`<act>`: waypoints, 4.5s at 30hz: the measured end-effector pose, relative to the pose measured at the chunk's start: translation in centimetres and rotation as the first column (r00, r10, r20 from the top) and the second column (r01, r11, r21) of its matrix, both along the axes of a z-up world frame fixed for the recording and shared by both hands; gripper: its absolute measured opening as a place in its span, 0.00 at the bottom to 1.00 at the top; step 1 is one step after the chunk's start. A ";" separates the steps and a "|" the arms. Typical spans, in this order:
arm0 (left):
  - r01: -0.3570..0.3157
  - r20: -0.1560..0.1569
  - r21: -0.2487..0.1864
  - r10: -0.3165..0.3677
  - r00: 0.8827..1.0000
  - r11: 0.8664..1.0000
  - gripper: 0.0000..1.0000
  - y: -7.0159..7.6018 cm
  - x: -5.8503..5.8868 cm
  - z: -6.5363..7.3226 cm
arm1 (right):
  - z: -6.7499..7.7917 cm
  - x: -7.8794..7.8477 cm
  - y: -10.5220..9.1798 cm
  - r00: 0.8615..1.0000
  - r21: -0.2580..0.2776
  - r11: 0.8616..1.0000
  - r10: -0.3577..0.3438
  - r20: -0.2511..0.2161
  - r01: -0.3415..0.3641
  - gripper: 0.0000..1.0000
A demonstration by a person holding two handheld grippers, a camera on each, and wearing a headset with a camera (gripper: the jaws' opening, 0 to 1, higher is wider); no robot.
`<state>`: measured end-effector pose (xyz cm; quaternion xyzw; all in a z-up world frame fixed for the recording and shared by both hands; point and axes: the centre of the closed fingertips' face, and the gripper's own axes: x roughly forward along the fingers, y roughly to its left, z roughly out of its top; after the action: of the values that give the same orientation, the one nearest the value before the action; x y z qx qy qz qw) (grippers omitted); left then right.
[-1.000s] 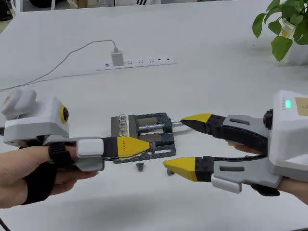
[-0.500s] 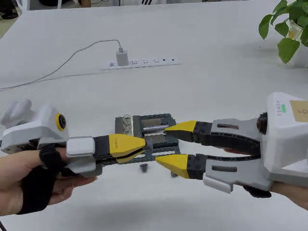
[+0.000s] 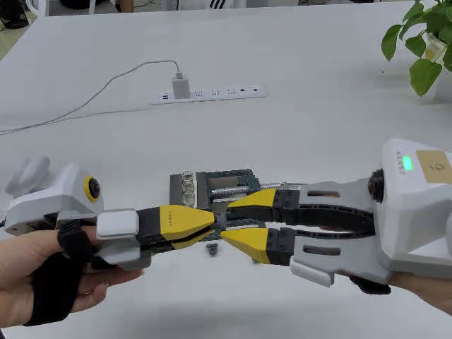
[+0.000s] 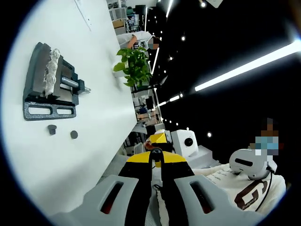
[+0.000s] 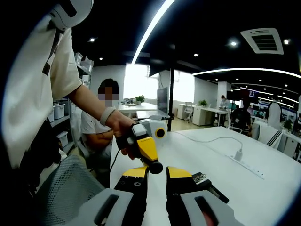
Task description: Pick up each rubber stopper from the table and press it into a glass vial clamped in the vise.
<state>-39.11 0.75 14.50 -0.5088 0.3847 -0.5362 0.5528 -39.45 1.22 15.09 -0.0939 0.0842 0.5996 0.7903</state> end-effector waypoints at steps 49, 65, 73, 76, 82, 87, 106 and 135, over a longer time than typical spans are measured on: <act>0.112 -0.041 -0.074 -0.115 0.993 0.991 0.03 -0.6 -2.7 0.5 | 0.5 -2.8 -0.1 0.987 -0.053 0.987 0.151 -0.054 -0.153 0.06; 0.083 0.061 -0.032 -0.081 0.995 0.996 0.22 -0.4 -2.6 0.2 | -0.8 -2.2 -0.4 0.986 -0.077 0.990 0.110 -0.127 -0.120 0.06; 0.010 0.244 0.108 -0.036 0.969 0.994 0.59 0.1 -1.6 -1.6 | -1.7 -2.1 -0.8 0.975 -0.089 0.991 0.083 -0.206 -0.103 0.06; -0.059 0.321 0.194 -0.006 0.947 0.979 0.77 0.5 -0.3 -2.8 | -2.0 -2.0 -0.9 0.972 -0.091 0.991 0.075 -0.221 -0.097 0.06; -0.123 0.416 0.334 -0.029 0.909 0.935 0.99 1.7 0.9 -5.1 | -2.7 -1.8 -1.1 0.969 -0.106 0.990 0.070 -0.236 -0.097 0.06; -0.185 0.500 0.417 -0.054 0.865 0.890 0.99 2.7 1.7 -6.2 | -3.2 -1.8 -1.3 0.967 -0.114 0.989 0.068 -0.247 -0.099 0.06; -0.498 0.742 0.651 -0.340 0.578 0.574 0.99 6.9 4.5 -8.8 | -5.3 -1.5 -1.8 0.958 -0.177 0.979 0.044 -0.283 -0.097 0.06; -0.553 0.729 0.682 -0.385 0.565 0.479 0.99 9.4 2.8 -8.4 | -6.0 1.6 -2.8 0.952 -0.414 0.898 0.018 -0.305 -0.149 0.05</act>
<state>-36.28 10.15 6.06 0.1369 0.2657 -0.3971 0.8677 -37.82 -1.57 9.07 -0.1804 0.3270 0.6068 0.7017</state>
